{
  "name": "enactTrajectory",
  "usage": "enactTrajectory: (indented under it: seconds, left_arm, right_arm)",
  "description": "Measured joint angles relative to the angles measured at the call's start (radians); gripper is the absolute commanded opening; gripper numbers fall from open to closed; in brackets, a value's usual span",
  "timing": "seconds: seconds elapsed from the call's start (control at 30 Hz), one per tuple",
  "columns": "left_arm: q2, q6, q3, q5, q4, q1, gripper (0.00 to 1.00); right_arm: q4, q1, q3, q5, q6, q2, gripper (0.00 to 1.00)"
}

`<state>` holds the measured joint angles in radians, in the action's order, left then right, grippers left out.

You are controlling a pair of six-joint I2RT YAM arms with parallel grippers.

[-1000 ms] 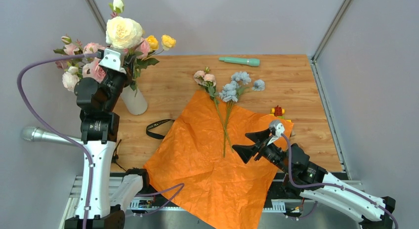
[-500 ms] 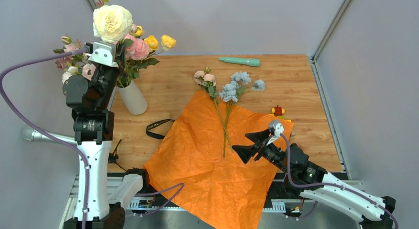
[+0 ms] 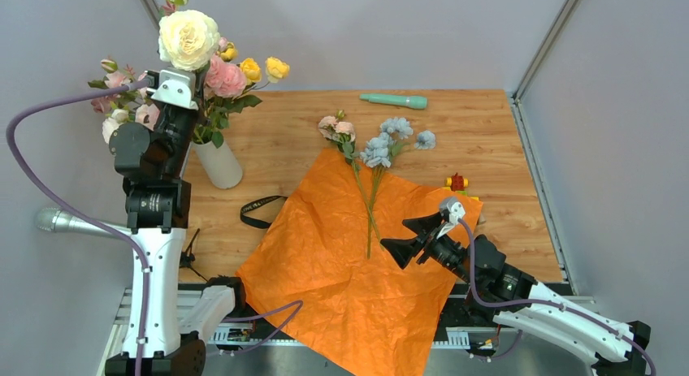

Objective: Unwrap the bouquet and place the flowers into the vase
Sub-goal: Insert the fake flower into the vase.

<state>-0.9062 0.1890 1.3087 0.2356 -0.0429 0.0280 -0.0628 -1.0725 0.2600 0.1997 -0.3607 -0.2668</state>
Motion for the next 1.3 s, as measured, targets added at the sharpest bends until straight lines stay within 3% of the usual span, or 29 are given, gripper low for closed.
enactTrajectory:
  seconds: [1.3]
  left_arm:
    - [0.058, -0.064, -0.423, -0.066, 0.230, 0.087, 0.00]
  right_arm:
    - [-0.004, 0.000, 0.000, -0.010, 0.000, 0.021, 0.94]
